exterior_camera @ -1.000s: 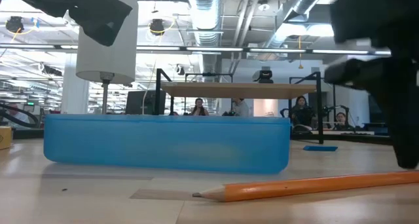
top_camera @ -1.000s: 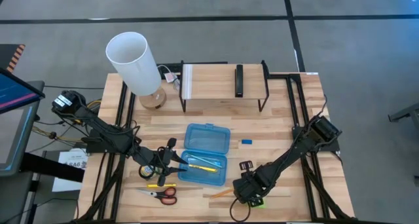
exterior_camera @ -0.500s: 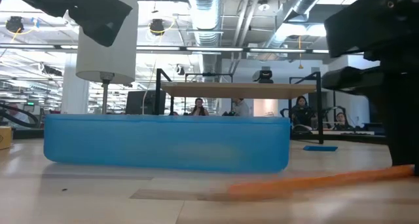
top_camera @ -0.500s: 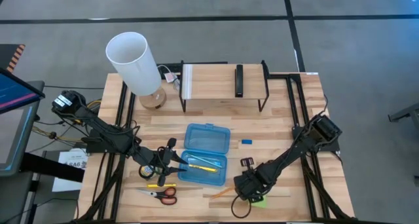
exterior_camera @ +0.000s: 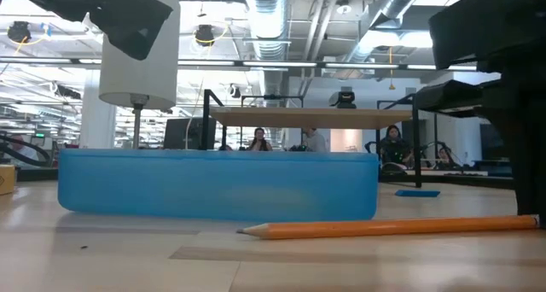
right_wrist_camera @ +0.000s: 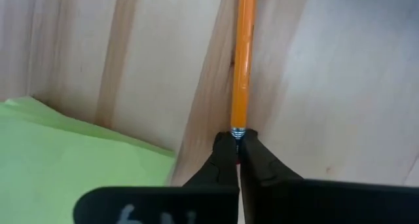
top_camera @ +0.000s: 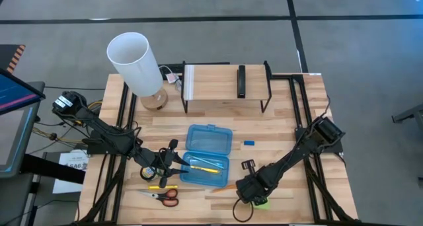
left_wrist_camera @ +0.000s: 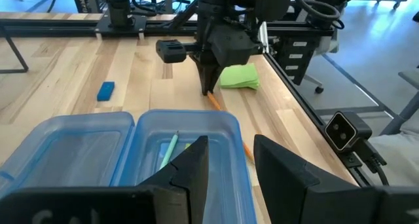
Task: Pack school essentials
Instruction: Put the orange pencil into the blue supply box
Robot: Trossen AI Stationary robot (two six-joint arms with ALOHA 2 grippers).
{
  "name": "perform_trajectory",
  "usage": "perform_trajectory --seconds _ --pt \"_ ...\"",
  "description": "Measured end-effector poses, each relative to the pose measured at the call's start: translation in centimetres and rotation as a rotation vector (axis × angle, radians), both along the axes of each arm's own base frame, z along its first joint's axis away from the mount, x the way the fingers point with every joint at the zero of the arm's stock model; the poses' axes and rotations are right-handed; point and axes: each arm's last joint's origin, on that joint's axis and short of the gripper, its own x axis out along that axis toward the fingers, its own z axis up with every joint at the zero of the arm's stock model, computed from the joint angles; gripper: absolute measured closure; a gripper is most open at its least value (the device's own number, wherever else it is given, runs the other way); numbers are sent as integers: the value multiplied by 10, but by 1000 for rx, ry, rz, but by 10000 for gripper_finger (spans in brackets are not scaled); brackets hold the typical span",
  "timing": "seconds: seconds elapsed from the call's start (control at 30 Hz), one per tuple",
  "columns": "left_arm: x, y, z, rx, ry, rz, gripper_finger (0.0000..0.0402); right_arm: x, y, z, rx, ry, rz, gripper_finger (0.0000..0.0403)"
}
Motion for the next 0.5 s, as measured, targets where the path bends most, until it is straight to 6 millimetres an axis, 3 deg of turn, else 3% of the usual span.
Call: perform_trajectory --seconds 0.5 --pt "0 0 1 -15 -12 3 292 5 16 27 -20 -41 35 403"
